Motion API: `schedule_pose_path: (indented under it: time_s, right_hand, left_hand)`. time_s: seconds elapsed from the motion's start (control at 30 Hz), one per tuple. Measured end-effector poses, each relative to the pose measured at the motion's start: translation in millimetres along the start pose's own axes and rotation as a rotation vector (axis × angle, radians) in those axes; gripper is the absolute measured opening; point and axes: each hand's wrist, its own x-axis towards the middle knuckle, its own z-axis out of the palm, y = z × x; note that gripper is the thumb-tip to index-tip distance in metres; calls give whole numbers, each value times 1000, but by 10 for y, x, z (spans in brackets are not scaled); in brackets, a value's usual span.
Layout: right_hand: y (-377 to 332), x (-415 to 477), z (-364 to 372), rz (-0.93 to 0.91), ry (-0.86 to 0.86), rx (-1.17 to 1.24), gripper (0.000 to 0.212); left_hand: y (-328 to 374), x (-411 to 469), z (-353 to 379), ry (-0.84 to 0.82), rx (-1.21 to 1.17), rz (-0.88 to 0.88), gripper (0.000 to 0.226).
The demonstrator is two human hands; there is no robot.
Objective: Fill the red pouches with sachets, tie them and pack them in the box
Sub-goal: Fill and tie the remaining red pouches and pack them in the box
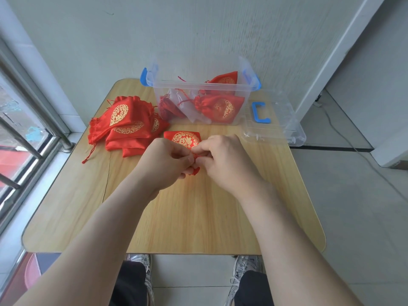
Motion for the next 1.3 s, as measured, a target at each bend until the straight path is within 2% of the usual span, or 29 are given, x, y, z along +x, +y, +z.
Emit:
schedule_pose_path:
  time_s: [0.07,0.13,0.23,0.33,0.57,0.8,1.03,1.17,1.3]
  right_hand:
    - [-5,15,10,-28,6,-24,22]
    - [-10,20,23,-55,0,-57,24]
    - [-30,5,26,-64,-13,-95,23]
    - [-33,-5,25,-55,13,-111,22]
    - [-71,-9,21,-33,45,-133,25]
    - [-146,36,-19,17,78,-152,26]
    - [-168,56,-20,174,70,-69,23]
    - [-156,46,-118,406,17,209,22]
    - [-94,40,-190,612,-108,462,14]
  left_hand:
    - [14,3,14,58,-3,9,19]
    - [22,9,19,103,-54,-13,7]
    - [22,20,13,140,-98,-59,23]
    - [28,18,19,154,-63,-32,15]
    - [78,-30,101,269,166,137,18]
    - [143,-61,203,412,249,331,20]
    - [61,-16,281,472,419,432,23]
    - [29,-11,254,457,523,514,20]
    - [3,12,204,363,448,588,23]
